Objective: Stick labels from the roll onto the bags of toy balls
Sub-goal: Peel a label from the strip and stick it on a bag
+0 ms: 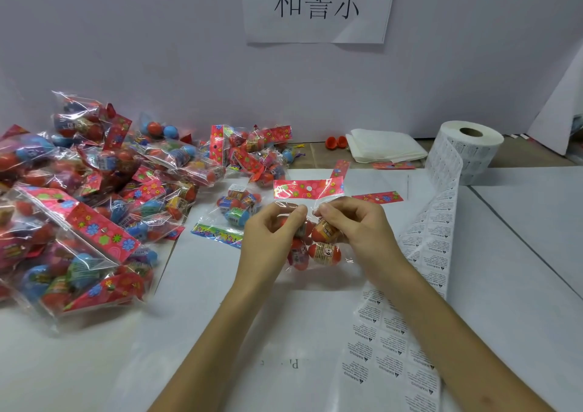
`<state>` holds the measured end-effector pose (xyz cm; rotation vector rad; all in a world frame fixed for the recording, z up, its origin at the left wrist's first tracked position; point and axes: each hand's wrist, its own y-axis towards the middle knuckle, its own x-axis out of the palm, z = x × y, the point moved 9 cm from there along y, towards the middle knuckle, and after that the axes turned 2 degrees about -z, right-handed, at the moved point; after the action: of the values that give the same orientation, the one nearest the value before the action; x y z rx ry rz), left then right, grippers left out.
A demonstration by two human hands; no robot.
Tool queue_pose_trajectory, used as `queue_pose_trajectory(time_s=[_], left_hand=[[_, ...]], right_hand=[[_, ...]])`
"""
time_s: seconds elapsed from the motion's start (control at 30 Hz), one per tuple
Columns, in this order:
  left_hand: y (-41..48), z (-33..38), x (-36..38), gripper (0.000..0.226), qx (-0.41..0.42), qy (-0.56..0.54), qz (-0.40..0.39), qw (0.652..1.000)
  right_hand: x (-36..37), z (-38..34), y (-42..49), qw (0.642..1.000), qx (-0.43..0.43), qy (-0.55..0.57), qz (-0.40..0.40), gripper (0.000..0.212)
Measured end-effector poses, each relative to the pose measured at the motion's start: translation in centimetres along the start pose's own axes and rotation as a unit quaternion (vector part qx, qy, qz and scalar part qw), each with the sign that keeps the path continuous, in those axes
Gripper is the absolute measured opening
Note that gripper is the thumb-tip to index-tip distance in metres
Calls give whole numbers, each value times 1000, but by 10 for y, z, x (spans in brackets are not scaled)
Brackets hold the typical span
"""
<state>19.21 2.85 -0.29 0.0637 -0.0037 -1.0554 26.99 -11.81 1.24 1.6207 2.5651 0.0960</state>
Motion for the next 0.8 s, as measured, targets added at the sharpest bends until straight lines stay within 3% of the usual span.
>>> queue_pose_trajectory(time_s=[0.43,0.67,0.8], left_hand=[[1,-11,-1,2,-61,-75,-16,995],[0,-8,0,13,-55,-91,-21,994],[1,0,0,37,-27,-96,-26,995]], right_hand=[[2,-7,0,997,-48,-66,-10,12],[3,-7,0,998,-43,-52,-19,10],[8,3,0,998,11,-37,-45,17]])
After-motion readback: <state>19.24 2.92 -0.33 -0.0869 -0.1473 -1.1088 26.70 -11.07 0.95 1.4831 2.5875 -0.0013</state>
